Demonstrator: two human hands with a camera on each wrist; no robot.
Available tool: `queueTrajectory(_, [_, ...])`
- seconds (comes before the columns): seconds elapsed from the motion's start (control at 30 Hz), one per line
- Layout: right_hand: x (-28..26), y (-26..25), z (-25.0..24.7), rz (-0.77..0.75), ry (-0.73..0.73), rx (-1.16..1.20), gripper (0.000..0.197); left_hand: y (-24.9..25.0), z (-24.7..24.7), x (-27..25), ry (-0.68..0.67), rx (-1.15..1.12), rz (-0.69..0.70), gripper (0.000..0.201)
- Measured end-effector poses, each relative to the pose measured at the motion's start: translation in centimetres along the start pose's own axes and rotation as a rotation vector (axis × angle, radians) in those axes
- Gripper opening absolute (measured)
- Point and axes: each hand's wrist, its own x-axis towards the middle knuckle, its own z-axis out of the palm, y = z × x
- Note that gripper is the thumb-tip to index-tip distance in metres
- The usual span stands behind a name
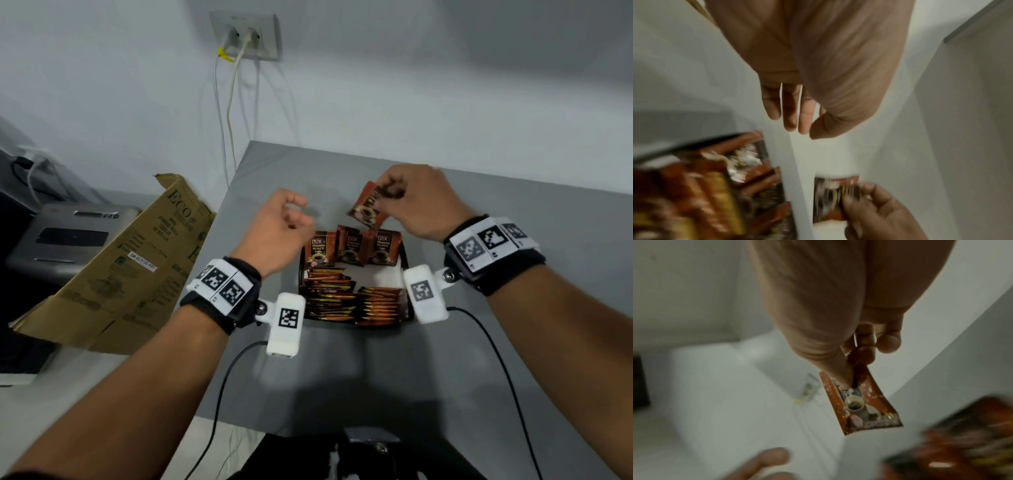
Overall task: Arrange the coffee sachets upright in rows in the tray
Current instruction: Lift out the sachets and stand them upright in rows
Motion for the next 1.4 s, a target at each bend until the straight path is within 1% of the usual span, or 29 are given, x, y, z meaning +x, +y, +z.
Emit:
queueTrajectory(0.07, [-0.6, 2.4, 0.5, 0.069, -0.086, -0.148, 0.013, -1.5, -0.2, -0.3, -0.029, 0.079, -0.021, 0.031])
queueTrajectory(0.13, [-1.3, 4.2, 1.8, 0.079, -0.2, -0.264, 0.012, -2.7, 0.1, -0.6, -0.064, 0.128, -0.031, 0.031])
queueTrajectory(0.17, [-1.5, 4.8, 2.4, 0.077, -0.238, -0.294, 0.013, -3.1, 0.3, -0.7, -0.078, 0.142, -0.036, 0.032])
queueTrajectory(0.23, [-1.6, 5.5, 3.3, 0.077, -0.264, -0.316, 0.014, -3.6, 0.6, -0.8, -0.117, 0.159, -0.046, 0.036])
queueTrajectory(0.33, [-1.3, 6.1, 4.1, 0.079, -0.263, -0.364, 0.017, -3.9, 0.9, -0.9, -0.198, 0.195, -0.056, 0.039])
queueTrajectory(0.43, [-1.1, 6.4, 4.6, 0.084, -0.248, -0.387, 0.018, -4.2, 1.1, -0.6, -0.234, 0.207, -0.047, 0.039])
queueTrajectory(0.5, [-1.1, 6.5, 4.8, 0.083, -0.21, -0.39, 0.018, -4.3, 1.2, -0.5, -0.246, 0.23, -0.035, 0.039])
queueTrajectory(0.63, [-1.7, 6.1, 4.6, 0.01, -0.088, -0.37, 0.013, -4.2, 1.4, -0.2, -0.28, 0.274, -0.014, 0.042])
queueTrajectory(0.7, [-2.3, 4.8, 4.3, -0.043, -0.095, -0.293, 0.014, -4.2, 1.6, -0.1, -0.293, 0.304, 0.001, 0.041])
queueTrajectory(0.8, [-3.2, 1.7, 4.2, -0.101, -0.265, -0.168, 0.023, -4.3, 1.8, 0.2, -0.273, 0.347, 0.034, 0.037])
queueTrajectory(0.9, [-3.3, -0.2, 5.2, -0.167, -0.372, -0.203, 0.029, -4.1, 2.0, 0.3, -0.245, 0.345, 0.066, 0.034])
queueTrajectory(0.97, [-2.8, -0.6, 6.2, -0.17, -0.427, -0.218, 0.035, -4.2, 2.1, 0.2, -0.225, 0.335, 0.077, 0.034])
queueTrajectory(1.07, [-2.3, -0.7, 7.2, -0.164, -0.467, -0.269, 0.038, -4.5, 2.0, 0.0, -0.194, 0.33, 0.086, 0.035])
queueTrajectory(1.23, [-2.2, -0.5, 8.2, -0.184, -0.493, -0.309, 0.034, -5.3, 1.9, -0.6, -0.188, 0.282, 0.074, 0.044])
queueTrajectory(1.4, [-2.0, -0.5, 8.4, -0.163, -0.51, -0.31, 0.046, -5.7, 2.1, -1.2, -0.15, 0.251, 0.088, 0.048])
